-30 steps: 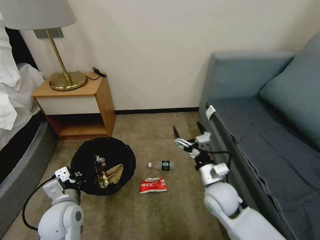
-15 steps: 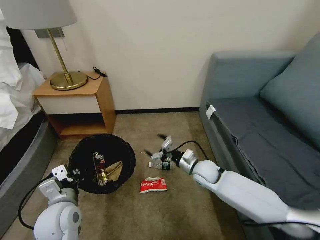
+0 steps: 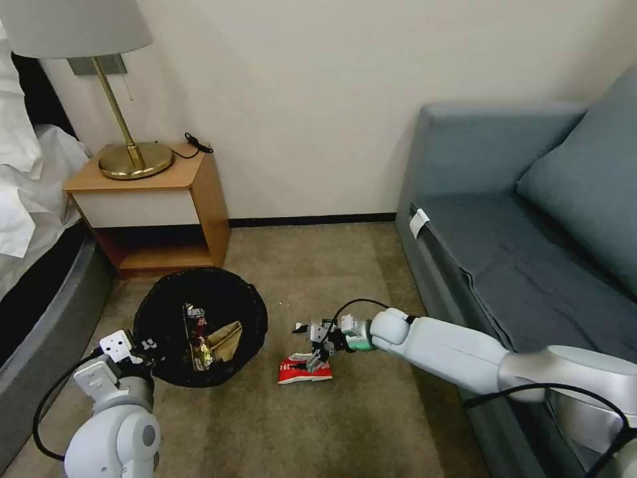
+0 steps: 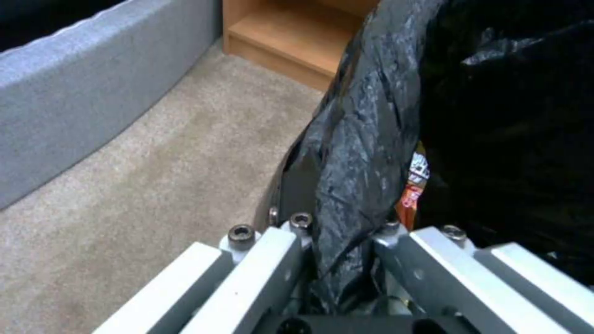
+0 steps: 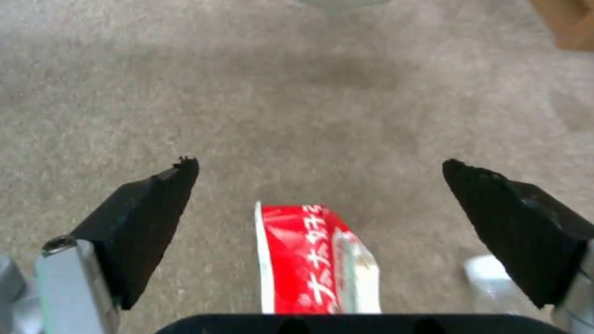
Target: Pick up the trash bin, then pick up the garbage on the floor and place it into the trash bin.
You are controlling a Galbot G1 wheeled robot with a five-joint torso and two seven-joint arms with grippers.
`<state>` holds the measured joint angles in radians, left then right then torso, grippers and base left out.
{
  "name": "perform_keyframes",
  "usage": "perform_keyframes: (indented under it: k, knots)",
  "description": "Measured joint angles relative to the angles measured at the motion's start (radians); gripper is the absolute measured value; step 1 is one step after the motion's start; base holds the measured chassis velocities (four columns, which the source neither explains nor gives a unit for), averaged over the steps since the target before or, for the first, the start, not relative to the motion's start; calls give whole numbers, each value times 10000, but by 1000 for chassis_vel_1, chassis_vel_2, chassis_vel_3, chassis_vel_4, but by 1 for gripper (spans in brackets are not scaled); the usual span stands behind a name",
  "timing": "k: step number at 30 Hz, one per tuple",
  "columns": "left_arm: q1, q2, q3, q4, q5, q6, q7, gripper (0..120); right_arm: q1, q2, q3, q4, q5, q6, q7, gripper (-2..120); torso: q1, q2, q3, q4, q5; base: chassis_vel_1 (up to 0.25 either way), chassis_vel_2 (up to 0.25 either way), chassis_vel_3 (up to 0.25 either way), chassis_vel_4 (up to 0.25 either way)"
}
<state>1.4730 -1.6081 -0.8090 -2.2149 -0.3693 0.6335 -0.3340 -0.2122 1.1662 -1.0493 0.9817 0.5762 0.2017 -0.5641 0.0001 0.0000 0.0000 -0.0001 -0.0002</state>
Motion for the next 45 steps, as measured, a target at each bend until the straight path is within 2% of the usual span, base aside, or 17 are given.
perform_keyframes:
  k: [6, 10, 22, 32, 35, 36, 45]
  knots:
    - [9, -1, -12, 46, 15, -30, 2, 2, -110, 1009, -277, -1452, -95, 355, -134, 100, 0, 0, 0, 3, 2, 0, 0, 0, 0]
    - [8, -1, 6, 47, 37, -51, 2, 2, -214, 1280, -228, -2208, -255, 482, -267, 100, 0, 0, 0, 1, 2, 0, 0, 0, 0]
    - [22, -1, 23, 161, 77, -134, 4, 2, -519, 1764, 361, -3891, -758, 693, -527, 99, 0, 0, 0, 2, 2, 0, 0, 0, 0]
    - [36, 0, 18, 207, 65, -196, 12, 2, -694, 1981, 593, -4547, -944, 830, -570, 99, 0, 0, 0, 1, 2, 0, 0, 0, 0]
    - [41, 0, 21, 216, 64, -220, 15, 2, -764, 2030, 689, -4739, -1031, 844, -628, 93, 0, 0, 0, 0, 2, 0, 0, 0, 0]
    - [44, 0, 26, 216, 65, -223, 18, 2, -795, 2081, 773, -4869, -1125, 874, -654, 86, 0, 0, 0, 1, 3, 0, 0, 0, 0]
    - [48, 0, 50, 218, 130, -233, 23, 2, -907, 2292, 1261, -5467, -1575, 946, -776, 67, 0, 0, 0, 1, 2, 0, 0, 0, 0]
